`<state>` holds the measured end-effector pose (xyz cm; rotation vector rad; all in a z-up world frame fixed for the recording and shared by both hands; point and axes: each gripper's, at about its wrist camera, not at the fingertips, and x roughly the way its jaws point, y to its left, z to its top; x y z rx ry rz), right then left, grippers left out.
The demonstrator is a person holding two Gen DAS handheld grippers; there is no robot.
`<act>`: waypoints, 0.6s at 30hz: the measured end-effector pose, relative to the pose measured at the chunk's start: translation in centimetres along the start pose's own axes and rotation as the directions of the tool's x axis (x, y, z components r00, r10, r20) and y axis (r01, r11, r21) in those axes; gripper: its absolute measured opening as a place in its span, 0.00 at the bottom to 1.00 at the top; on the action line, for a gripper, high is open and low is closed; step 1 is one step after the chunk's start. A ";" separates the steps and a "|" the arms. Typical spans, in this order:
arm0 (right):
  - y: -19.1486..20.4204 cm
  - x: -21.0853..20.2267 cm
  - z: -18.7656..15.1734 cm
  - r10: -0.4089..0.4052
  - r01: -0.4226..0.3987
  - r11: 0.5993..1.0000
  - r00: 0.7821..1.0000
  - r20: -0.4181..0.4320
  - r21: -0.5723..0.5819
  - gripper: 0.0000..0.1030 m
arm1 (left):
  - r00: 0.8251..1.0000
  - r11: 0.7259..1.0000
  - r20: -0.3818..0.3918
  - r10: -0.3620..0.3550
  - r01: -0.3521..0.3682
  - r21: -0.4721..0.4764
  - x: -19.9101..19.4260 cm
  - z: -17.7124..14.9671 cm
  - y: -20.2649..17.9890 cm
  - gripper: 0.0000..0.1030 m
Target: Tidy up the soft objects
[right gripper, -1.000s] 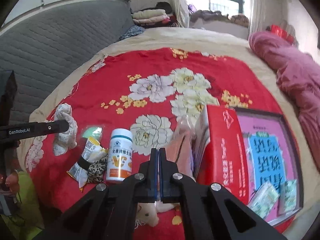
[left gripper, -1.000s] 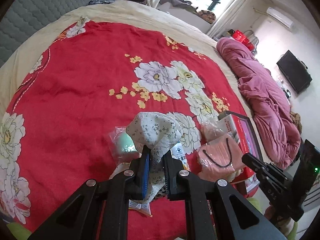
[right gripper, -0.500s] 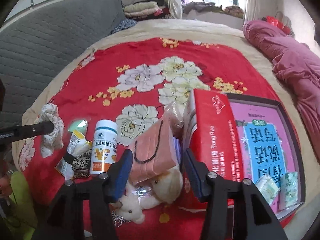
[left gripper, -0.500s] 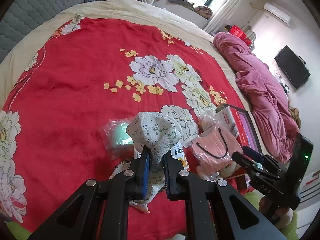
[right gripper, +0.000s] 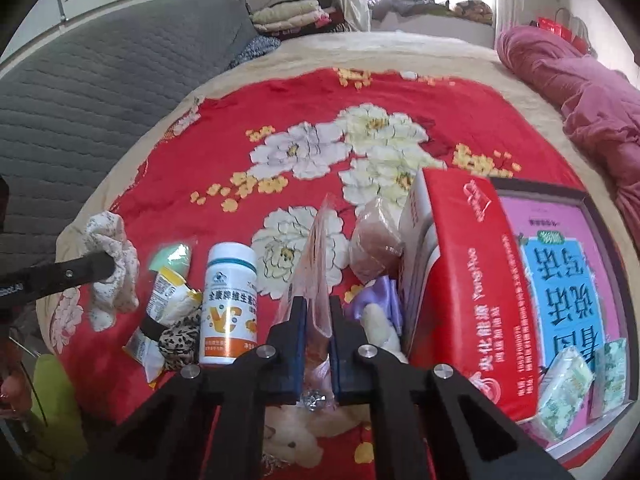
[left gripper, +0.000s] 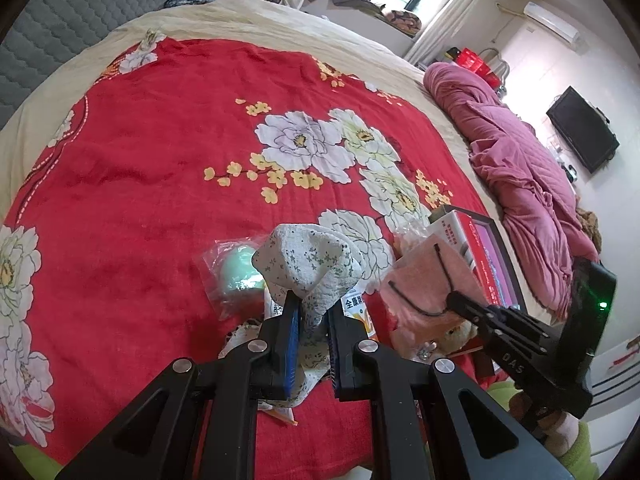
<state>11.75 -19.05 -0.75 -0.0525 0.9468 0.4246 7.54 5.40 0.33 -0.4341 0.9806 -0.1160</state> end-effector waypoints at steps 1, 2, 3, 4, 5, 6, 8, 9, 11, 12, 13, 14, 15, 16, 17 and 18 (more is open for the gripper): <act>0.1 -0.5 0.1 -0.005 0.005 1.000 1.000 0.014 -0.006 0.09 | 1.000 1.000 0.002 -0.001 0.001 0.003 -0.1 0.0 -0.2 0.13; 0.1 -1.1 0.3 -0.003 0.003 1.000 1.000 0.030 -0.010 0.09 | 1.000 1.000 0.006 0.000 0.000 0.008 -0.2 0.1 -0.4 0.13; 0.2 -1.6 0.4 -0.004 0.004 1.000 0.999 0.043 -0.009 0.09 | 1.000 1.000 0.008 0.001 -0.001 0.012 -0.4 0.1 -0.5 0.13; 0.2 -2.4 0.7 -0.004 0.005 1.000 0.998 0.062 -0.007 0.09 | 1.000 1.000 0.011 -0.001 0.001 0.020 -0.5 0.2 -0.9 0.13; 0.2 -2.9 0.9 -0.001 0.001 1.000 0.997 0.074 -0.008 0.09 | 1.000 1.000 0.014 -0.002 0.001 0.025 -0.7 0.2 -1.2 0.13; 0.1 -3.5 1.1 -0.001 0.001 1.000 0.996 0.089 -0.007 0.09 | 1.000 1.000 0.015 -0.003 0.002 0.031 -0.8 0.2 -1.5 0.13; 0.0 -4.8 1.5 -0.003 0.003 1.000 0.993 0.114 -0.002 0.09 | 1.000 0.999 0.022 -0.005 0.004 0.050 -1.2 0.2 -2.4 0.13; 0.0 -5.4 1.7 0.001 -0.001 1.000 0.992 0.125 0.000 0.09 | 1.000 0.998 0.023 -0.006 0.005 0.060 -1.3 0.3 -2.9 0.13; -0.2 -6.7 1.9 -0.001 0.000 1.000 0.989 0.149 0.003 0.09 | 1.000 0.997 0.028 -0.008 0.006 0.076 -1.7 0.3 -3.8 0.13; -0.3 -7.2 2.0 -0.004 0.003 1.000 0.988 0.157 0.006 0.09 | 0.999 0.996 0.029 -0.013 0.011 0.089 -1.8 0.3 -4.4 0.13; -0.4 -7.7 2.0 -0.008 0.007 1.000 0.986 0.168 0.009 0.09 | 0.999 0.995 0.030 -0.015 0.012 0.098 -1.9 0.3 -4.8 0.13; -0.6 -8.3 2.1 -0.011 0.009 1.000 0.984 0.178 0.009 0.09 | 0.999 0.994 0.033 -0.015 0.012 0.107 -2.1 0.3 -5.3 0.13; -0.7 -8.6 2.1 -0.012 0.011 1.000 0.983 0.186 0.009 0.09 | 0.999 0.993 0.035 -0.017 0.013 0.119 -2.2 0.3 -6.0 0.13; -1.0 -9.2 2.1 -0.018 0.016 1.000 0.981 0.193 0.014 0.09 | 0.999 0.992 0.035 -0.018 0.014 0.125 -2.2 0.4 -6.3 0.13; -1.3 -9.7 2.1 -0.025 0.021 1.000 0.979 0.201 0.020 0.09 | 0.999 0.991 0.037 -0.020 0.015 0.134 -2.3 0.3 -6.9 0.13; -1.5 -10.1 2.0 -0.027 0.023 0.999 0.978 0.206 0.022 0.09 | 0.999 0.989 0.037 -0.022 0.016 0.148 -2.4 0.3 -7.6 0.12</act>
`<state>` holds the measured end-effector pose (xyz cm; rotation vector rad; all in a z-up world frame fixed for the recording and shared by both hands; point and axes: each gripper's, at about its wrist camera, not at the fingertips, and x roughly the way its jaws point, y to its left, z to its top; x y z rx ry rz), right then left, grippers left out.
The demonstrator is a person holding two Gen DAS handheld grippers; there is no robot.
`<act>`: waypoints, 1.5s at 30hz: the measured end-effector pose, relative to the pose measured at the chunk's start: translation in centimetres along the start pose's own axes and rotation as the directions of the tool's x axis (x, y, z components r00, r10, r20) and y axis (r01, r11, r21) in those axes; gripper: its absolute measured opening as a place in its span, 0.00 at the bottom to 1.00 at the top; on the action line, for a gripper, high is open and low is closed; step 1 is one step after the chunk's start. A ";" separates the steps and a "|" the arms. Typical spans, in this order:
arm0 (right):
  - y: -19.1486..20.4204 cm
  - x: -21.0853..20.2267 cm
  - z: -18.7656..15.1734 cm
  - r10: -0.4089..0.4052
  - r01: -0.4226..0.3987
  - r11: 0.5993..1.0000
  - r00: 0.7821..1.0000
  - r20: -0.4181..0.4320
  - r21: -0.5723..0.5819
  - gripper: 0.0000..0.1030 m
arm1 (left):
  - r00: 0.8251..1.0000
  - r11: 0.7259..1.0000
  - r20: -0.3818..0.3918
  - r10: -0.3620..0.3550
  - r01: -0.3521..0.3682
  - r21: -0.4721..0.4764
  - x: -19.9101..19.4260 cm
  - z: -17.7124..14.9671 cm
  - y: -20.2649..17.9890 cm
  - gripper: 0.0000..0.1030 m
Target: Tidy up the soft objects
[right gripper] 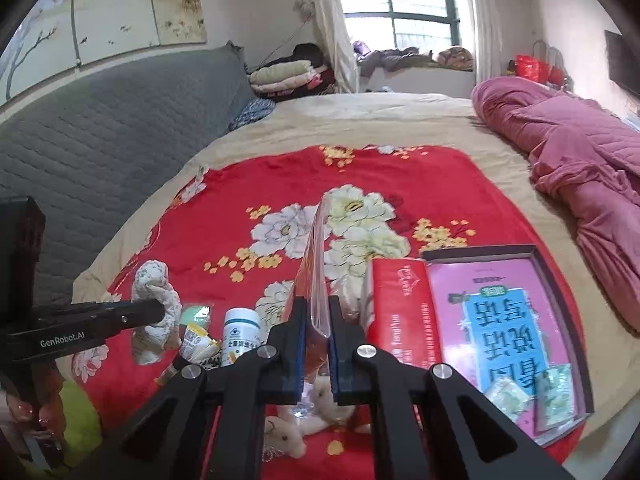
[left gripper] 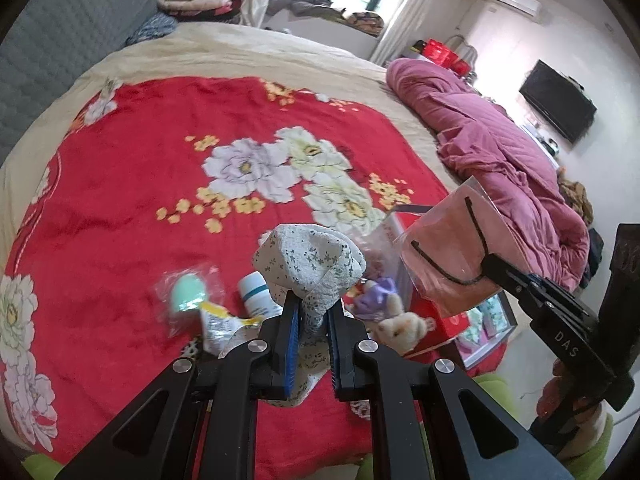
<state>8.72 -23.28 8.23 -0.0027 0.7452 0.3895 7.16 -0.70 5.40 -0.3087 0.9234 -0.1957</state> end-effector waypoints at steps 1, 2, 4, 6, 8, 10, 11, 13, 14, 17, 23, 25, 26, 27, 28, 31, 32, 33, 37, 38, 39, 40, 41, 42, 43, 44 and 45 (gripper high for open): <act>-0.4 -0.5 0.0 -0.009 0.009 1.000 1.000 0.010 0.004 0.09 | 1.000 1.000 0.001 -0.001 0.001 0.008 -0.1 0.1 -0.4 0.13; -0.8 -1.0 0.0 -0.020 0.020 1.000 1.000 0.020 0.009 0.09 | 1.000 1.000 0.005 -0.002 0.001 0.020 -0.2 0.1 -1.1 0.13; -1.6 -1.9 -0.1 -0.025 0.024 0.999 0.999 0.026 0.022 0.09 | 1.000 0.999 0.007 -0.008 0.007 0.042 -0.2 0.2 -2.4 0.13; -2.5 -2.8 -0.2 -0.045 0.044 0.998 0.998 0.038 0.036 0.09 | 1.000 0.998 0.006 -0.013 0.013 0.057 -0.2 0.3 -3.5 0.13; -3.7 -3.7 -0.3 -0.070 0.068 0.996 0.996 0.051 0.051 0.09 | 1.000 0.997 0.005 -0.021 0.021 0.076 -0.2 0.4 -4.8 0.13; -5.1 -4.7 -0.4 -0.087 0.082 0.994 0.994 0.065 0.076 0.09 | 1.000 0.995 0.002 -0.030 0.030 0.094 0.0 0.5 -6.0 0.13; -5.7 -5.2 -0.4 -0.095 0.089 0.992 0.993 0.073 0.089 0.09 | 0.999 0.994 0.001 -0.037 0.037 0.105 0.0 0.5 -6.7 0.13; -6.8 -6.0 -0.6 -0.116 0.107 0.988 0.990 0.082 0.109 0.09 | 0.999 0.991 -0.001 -0.049 0.048 0.121 0.2 0.6 -7.9 0.13; -7.6 -6.4 -0.6 -0.128 0.117 0.986 0.988 0.086 0.122 0.09 | 0.998 0.990 -0.006 -0.057 0.057 0.132 0.4 0.6 -8.6 0.13; -9.5 -7.5 -0.9 -0.157 0.140 0.978 0.983 0.099 0.156 0.09 | 0.997 0.984 -0.013 -0.073 0.074 0.165 0.8 0.6 -10.6 0.13; -12.7 -8.9 -1.6 -0.204 0.180 0.961 0.974 0.101 0.212 0.09 | 0.994 0.967 -0.044 -0.102 0.109 0.229 2.3 0.6 -14.8 0.12; -13.4 -9.1 -1.9 -0.215 0.188 0.956 0.971 0.101 0.225 0.09 | 0.992 0.960 -0.055 -0.110 0.121 0.253 2.9 0.6 -16.2 0.12; -13.8 -9.3 -2.0 -0.220 0.192 0.953 0.970 0.100 0.234 0.09 | 0.992 0.954 -0.062 -0.112 0.125 0.271 3.3 0.5 -17.2 0.12; -14.2 -9.5 -2.2 -0.222 0.193 0.951 0.970 0.101 0.241 0.09 | 0.991 0.951 -0.066 -0.114 0.128 0.281 3.6 0.5 -17.8 0.13; -14.5 -9.6 -2.4 -0.223 0.193 0.950 0.970 0.101 0.247 0.09 | 0.991 0.947 -0.072 -0.116 0.133 0.291 4.0 0.5 -18.5 0.12; -15.4 -9.7 -2.6 -0.237 0.205 0.944 0.967 0.098 0.259 0.09 | 0.988 0.935 -0.092 -0.120 0.144 0.323 5.1 0.3 -20.4 0.13; -15.9 -9.7 -2.8 -0.239 0.205 0.941 0.966 0.099 0.269 0.09 | 0.988 0.931 -0.099 -0.118 0.144 0.336 5.6 0.3 -21.1 0.12; -16.1 -9.7 -2.8 -0.239 0.205 0.940 0.966 0.099 0.273 0.09 | 0.988 0.928 -0.107 -0.115 0.145 0.344 6.1 0.3 -21.6 0.12; -17.2 -9.5 -3.4 -0.257 0.224 0.933 0.962 0.088 0.284 0.09 | 0.986 0.917 -0.129 -0.103 0.145 0.371 8.0 0.2 -23.4 0.13; -17.5 -9.4 -3.5 -0.260 0.226 0.930 0.962 0.086 0.289 0.09 | 0.985 0.916 -0.138 -0.101 0.147 0.374 8.5 0.1 -23.8 0.13; -17.9 -9.3 -3.7 -0.263 0.229 0.928 0.961 0.082 0.295 0.09 | 0.984 0.915 -0.148 -0.097 0.147 0.376 9.2 0.1 -24.1 0.12; -18.2 -9.2 -3.8 -0.263 0.229 0.927 0.962 0.079 0.298 0.09 | 0.984 0.914 -0.153 -0.093 0.145 0.378 9.6 0.0 -24.3 0.12; -18.6 -9.0 -4.0 -0.264 0.230 0.924 0.962 0.075 0.305 0.09 | 0.983 0.912 -0.162 -0.089 0.145 0.384 10.1 -0.1 -24.7 0.13; -18.9 -8.9 -4.2 -0.265 0.231 0.921 0.961 0.072 0.313 0.09 | 0.982 0.910 -0.168 -0.086 0.146 0.388 10.6 -0.2 -24.9 0.12; -19.4 -8.7 -4.4 -0.263 0.227 0.918 0.962 0.069 0.324 0.09 | 0.982 0.908 -0.173 -0.081 0.145 0.392 11.0 -0.3 -25.2 0.12; -19.7 -8.7 -4.6 -0.263 0.228 0.917 0.962 0.068 0.328 0.09 | 0.981 0.907 -0.181 -0.075 0.142 0.396 11.6 -0.4 -25.5 0.13; -20.0 -8.5 -4.8 -0.265 0.229 0.915 0.962 0.065 0.333 0.09 | 0.979 0.906 -0.188 -0.073 0.144 0.399 12.0 -0.5 -25.7 0.13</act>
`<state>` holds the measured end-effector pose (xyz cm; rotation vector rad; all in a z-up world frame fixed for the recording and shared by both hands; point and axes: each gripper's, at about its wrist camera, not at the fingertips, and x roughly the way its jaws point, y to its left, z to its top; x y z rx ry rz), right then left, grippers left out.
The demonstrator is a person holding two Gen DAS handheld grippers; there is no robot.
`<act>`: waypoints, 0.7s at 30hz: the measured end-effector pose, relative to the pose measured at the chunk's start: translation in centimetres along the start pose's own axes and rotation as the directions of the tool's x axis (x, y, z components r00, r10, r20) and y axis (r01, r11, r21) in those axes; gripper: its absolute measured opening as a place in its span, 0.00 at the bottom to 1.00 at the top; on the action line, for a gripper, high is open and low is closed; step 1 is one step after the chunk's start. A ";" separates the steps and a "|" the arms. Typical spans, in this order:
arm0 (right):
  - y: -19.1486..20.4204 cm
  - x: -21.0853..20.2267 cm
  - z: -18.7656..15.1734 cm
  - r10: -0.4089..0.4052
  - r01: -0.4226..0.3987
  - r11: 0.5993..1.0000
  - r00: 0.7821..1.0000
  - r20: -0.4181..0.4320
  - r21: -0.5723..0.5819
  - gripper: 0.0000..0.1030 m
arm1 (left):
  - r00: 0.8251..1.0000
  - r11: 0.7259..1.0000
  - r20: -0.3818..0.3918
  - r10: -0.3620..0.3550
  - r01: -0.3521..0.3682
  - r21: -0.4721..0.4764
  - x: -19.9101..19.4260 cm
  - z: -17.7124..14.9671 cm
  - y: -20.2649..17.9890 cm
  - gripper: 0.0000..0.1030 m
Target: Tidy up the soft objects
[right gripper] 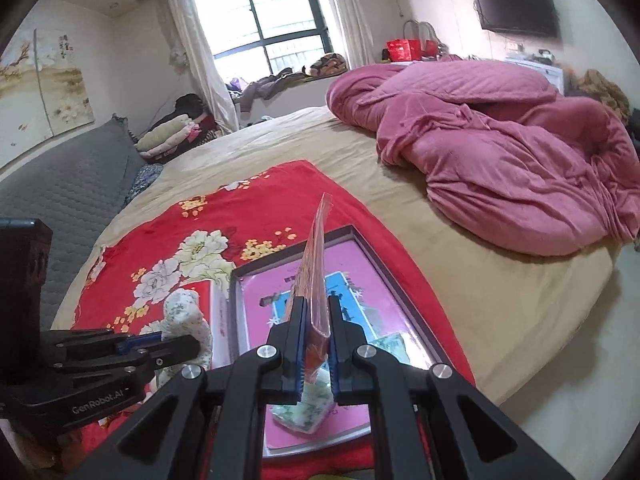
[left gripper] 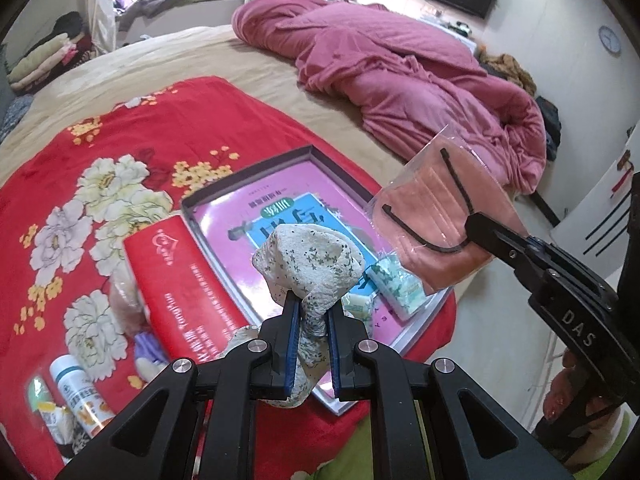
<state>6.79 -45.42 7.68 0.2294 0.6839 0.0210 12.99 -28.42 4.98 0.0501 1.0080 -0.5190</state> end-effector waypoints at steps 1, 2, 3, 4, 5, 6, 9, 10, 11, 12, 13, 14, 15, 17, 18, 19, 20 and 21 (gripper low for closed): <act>-0.4 0.2 -0.1 -0.004 0.004 1.000 1.000 -0.003 0.007 0.09 | 1.000 1.000 -0.008 0.000 0.000 0.004 0.5 0.0 -0.2 0.13; -0.7 0.3 -0.2 -0.007 0.007 1.000 1.000 -0.004 0.011 0.09 | 1.000 1.000 -0.017 0.002 -0.002 0.008 1.0 0.1 -0.3 0.13; -1.0 0.5 -0.3 -0.010 0.010 1.000 1.000 -0.006 0.015 0.09 | 1.000 1.000 -0.022 0.003 -0.002 0.010 1.4 0.2 -0.4 0.13; -1.2 0.6 -0.3 -0.012 0.012 1.000 1.000 -0.007 0.019 0.09 | 1.000 1.000 -0.028 0.004 -0.003 0.012 1.8 0.2 -0.6 0.13; -1.5 0.7 -0.4 -0.013 0.013 1.000 1.000 -0.008 0.027 0.09 | 0.999 1.000 -0.035 0.005 -0.004 0.015 2.3 0.3 -0.7 0.13; -1.7 0.8 -0.5 -0.013 0.013 0.999 1.000 -0.010 0.031 0.09 | 0.999 1.000 -0.040 0.006 -0.005 0.017 2.6 0.3 -0.7 0.13; -2.6 1.4 -0.8 -0.017 0.018 0.999 1.000 -0.022 0.051 0.09 | 0.998 1.000 -0.056 0.006 -0.004 0.027 3.8 0.5 -1.0 0.13; -2.9 1.6 -0.9 -0.019 0.021 0.998 1.000 -0.024 0.056 0.09 | 0.998 1.000 -0.059 0.008 -0.006 0.029 4.0 0.6 -1.1 0.13; -3.1 1.9 -1.0 -0.017 0.019 0.998 0.999 -0.034 0.063 0.09 | 0.998 0.999 -0.068 0.008 -0.005 0.033 4.5 0.6 -1.2 0.13; -3.3 2.1 -1.1 -0.017 0.019 0.998 0.999 -0.039 0.066 0.09 | 0.997 0.999 -0.075 0.008 -0.006 0.035 4.8 0.6 -1.3 0.13; -3.5 2.4 -1.2 -0.018 0.021 0.997 0.999 -0.043 0.071 0.09 | 0.997 0.999 -0.083 0.007 -0.004 0.040 5.3 0.7 -1.4 0.13; -3.7 2.6 -1.4 -0.015 0.018 0.997 0.999 -0.050 0.075 0.09 | 0.996 0.999 -0.090 0.011 -0.007 0.046 5.7 0.6 -1.5 0.13; -3.8 2.8 -1.6 -0.012 0.016 0.997 0.998 -0.055 0.078 0.09 | 0.995 0.999 -0.100 0.015 -0.010 0.052 6.2 0.6 -1.6 0.13; -4.0 3.4 -1.9 -0.015 0.020 0.996 0.998 -0.066 0.084 0.09 | 0.993 0.998 -0.113 0.022 -0.016 0.060 6.9 0.6 -1.8 0.13; -4.1 3.6 -2.0 -0.011 0.017 0.996 0.997 -0.070 0.087 0.09 | 0.992 0.998 -0.120 0.029 -0.021 0.067 7.3 0.6 -1.9 0.13; -4.2 3.9 -2.1 -0.007 0.014 0.996 0.997 -0.074 0.091 0.09 | 0.991 0.997 -0.127 0.035 -0.025 0.076 7.6 0.6 -2.0 0.13; -4.2 4.3 -2.3 -0.004 0.012 0.996 0.996 -0.085 0.091 0.09 | 0.990 0.996 -0.136 0.041 -0.031 0.080 8.1 0.6 -2.1 0.13; -4.2 4.5 -2.4 -0.004 0.013 0.996 0.996 -0.091 0.090 0.09 | 0.988 0.996 -0.147 0.043 -0.031 0.080 8.4 0.6 -2.1 0.13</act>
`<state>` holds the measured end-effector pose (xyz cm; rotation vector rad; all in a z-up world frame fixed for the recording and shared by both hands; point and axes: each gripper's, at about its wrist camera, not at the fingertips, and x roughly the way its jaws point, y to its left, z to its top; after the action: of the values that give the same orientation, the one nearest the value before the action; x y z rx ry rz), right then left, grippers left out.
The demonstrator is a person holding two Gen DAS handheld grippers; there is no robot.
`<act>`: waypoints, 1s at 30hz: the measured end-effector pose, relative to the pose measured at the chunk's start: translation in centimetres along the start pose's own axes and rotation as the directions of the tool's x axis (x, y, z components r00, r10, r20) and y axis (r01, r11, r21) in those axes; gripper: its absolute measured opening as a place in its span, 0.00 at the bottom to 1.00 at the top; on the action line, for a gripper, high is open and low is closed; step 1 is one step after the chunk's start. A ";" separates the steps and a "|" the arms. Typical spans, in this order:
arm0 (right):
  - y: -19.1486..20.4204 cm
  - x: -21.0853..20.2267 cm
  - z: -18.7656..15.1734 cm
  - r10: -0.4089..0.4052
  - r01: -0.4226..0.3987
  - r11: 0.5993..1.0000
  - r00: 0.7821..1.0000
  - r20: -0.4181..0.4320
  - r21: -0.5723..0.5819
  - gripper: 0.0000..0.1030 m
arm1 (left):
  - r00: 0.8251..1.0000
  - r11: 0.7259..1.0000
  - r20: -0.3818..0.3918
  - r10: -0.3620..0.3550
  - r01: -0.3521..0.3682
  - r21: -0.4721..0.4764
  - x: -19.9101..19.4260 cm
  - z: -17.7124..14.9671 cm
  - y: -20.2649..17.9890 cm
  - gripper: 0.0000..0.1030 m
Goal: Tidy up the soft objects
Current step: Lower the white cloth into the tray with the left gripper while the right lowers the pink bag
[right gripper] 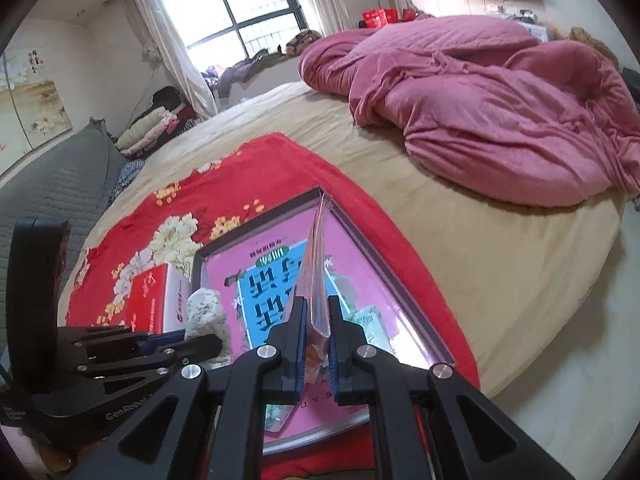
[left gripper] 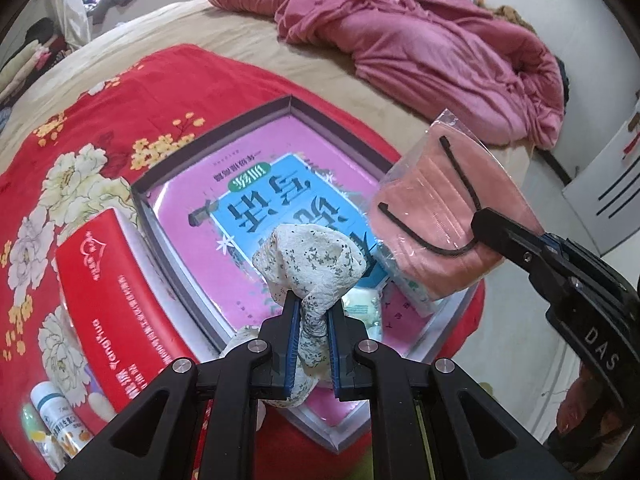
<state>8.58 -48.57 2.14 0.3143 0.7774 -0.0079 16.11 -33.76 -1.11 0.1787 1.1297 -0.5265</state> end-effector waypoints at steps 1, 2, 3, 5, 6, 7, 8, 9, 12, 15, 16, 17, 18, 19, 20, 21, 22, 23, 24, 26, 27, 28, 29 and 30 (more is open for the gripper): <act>0.0 0.4 -0.2 0.003 -0.003 1.000 1.000 -0.007 0.002 0.09 | 1.000 1.000 -0.008 -0.001 0.001 0.002 0.3 0.1 -0.1 0.13; -0.1 0.6 -0.3 0.007 -0.007 1.000 1.000 -0.012 0.005 0.09 | 1.000 1.000 -0.012 0.004 -0.004 0.009 0.5 0.2 -0.2 0.13; -0.1 0.8 -0.4 0.012 -0.012 1.000 1.000 -0.017 0.008 0.09 | 1.000 1.000 -0.016 0.007 -0.006 0.017 0.8 0.2 -0.3 0.13; 0.0 1.5 -0.7 0.017 -0.017 1.000 0.999 -0.032 0.011 0.09 | 1.000 1.000 -0.024 0.007 -0.007 0.021 1.1 0.5 -0.4 0.13; 0.0 1.8 -0.8 0.018 -0.018 1.000 0.999 -0.037 0.011 0.09 | 1.000 1.000 -0.027 0.010 -0.009 0.023 1.3 0.5 -0.4 0.13; 0.0 2.1 -0.9 0.019 -0.019 1.000 0.999 -0.044 0.011 0.09 | 0.999 1.000 -0.032 0.013 -0.012 0.024 1.5 0.6 -0.5 0.13; 0.1 2.5 -1.0 0.018 -0.018 1.000 0.998 -0.054 0.009 0.09 | 0.999 1.000 -0.034 0.012 -0.012 0.022 1.7 0.6 -0.5 0.13; 0.1 2.7 -1.1 0.015 -0.015 1.000 0.998 -0.060 0.007 0.09 | 0.999 1.000 -0.034 0.010 -0.009 0.022 1.8 0.6 -0.5 0.13; -0.1 3.6 -1.4 0.012 -0.011 1.000 0.997 -0.079 0.009 0.09 | 0.999 1.000 -0.038 0.009 -0.009 0.017 2.1 0.6 -0.4 0.13; -0.6 4.3 -1.7 0.014 -0.011 0.999 0.996 -0.092 0.030 0.09 | 0.999 1.000 -0.044 0.010 -0.009 0.015 2.4 0.6 -0.2 0.13; -0.8 4.5 -1.8 0.014 -0.011 0.999 0.995 -0.095 0.036 0.09 | 0.999 1.000 -0.046 0.009 -0.009 0.013 2.5 0.6 -0.2 0.13; -1.0 4.7 -1.8 0.011 -0.007 0.999 0.995 -0.098 0.040 0.09 | 0.999 1.000 -0.046 0.011 -0.011 0.009 2.6 0.6 0.0 0.13; -1.1 4.8 -1.9 0.006 -0.002 0.999 0.995 -0.098 0.043 0.09 | 0.999 1.000 -0.047 0.013 -0.013 0.008 2.6 0.6 0.0 0.13; -1.2 5.0 -1.9 0.001 0.004 0.999 0.995 -0.100 0.043 0.09 | 0.999 1.000 -0.050 0.013 -0.012 0.007 2.8 0.6 0.1 0.13; -1.2 5.0 -1.9 -0.012 0.015 0.999 0.995 -0.100 0.034 0.09 | 0.999 1.000 -0.052 0.012 -0.012 0.004 2.9 0.6 0.2 0.13; -1.1 5.1 -1.9 -0.027 0.029 0.999 0.995 -0.098 0.020 0.11 | 0.999 1.000 -0.053 0.014 -0.014 0.002 2.9 0.6 0.3 0.13; -0.9 5.2 -2.0 -0.035 0.035 0.999 0.994 -0.100 -0.002 0.11 | 0.998 1.000 -0.056 0.013 -0.013 0.001 3.1 0.6 0.3 0.13; -0.8 5.4 -2.0 -0.041 0.040 0.999 0.994 -0.105 -0.014 0.11 | 0.998 1.000 -0.057 0.014 -0.014 0.000 3.2 0.6 0.3 0.14; -0.7 5.5 -2.0 -0.059 0.056 0.998 0.993 -0.106 -0.025 0.11 | 0.998 1.000 -0.060 0.016 -0.016 -0.001 3.3 0.6 0.3 0.14; -0.5 5.5 -2.1 -0.087 0.082 0.995 0.991 -0.099 -0.052 0.11 | 0.998 1.000 -0.064 0.012 -0.012 0.000 3.4 0.6 0.3 0.14; -0.6 5.5 -2.1 -0.090 0.085 0.995 0.991 -0.098 -0.054 0.11 | 0.998 1.000 -0.066 0.013 -0.013 0.000 3.5 0.6 0.3 0.14; -0.6 5.4 -2.0 -0.095 0.089 0.994 0.991 -0.099 -0.055 0.11 | 0.998 1.000 -0.067 0.010 -0.010 0.001 3.6 0.6 0.3 0.14; -0.6 5.4 -2.0 -0.096 0.090 0.994 0.991 -0.098 -0.058 0.11 | 0.998 1.000 -0.068 0.010 -0.010 -0.001 3.7 0.6 0.3 0.14; -0.6 5.4 -2.0 -0.098 0.092 0.994 0.991 -0.096 -0.061 0.12 | 0.997 1.000 -0.071 0.012 -0.012 -0.004 3.8 0.6 0.4 0.14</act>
<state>10.96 -47.96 -3.09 0.2253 0.8891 -0.0606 18.01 -34.86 -4.25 0.2020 1.1980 -0.5102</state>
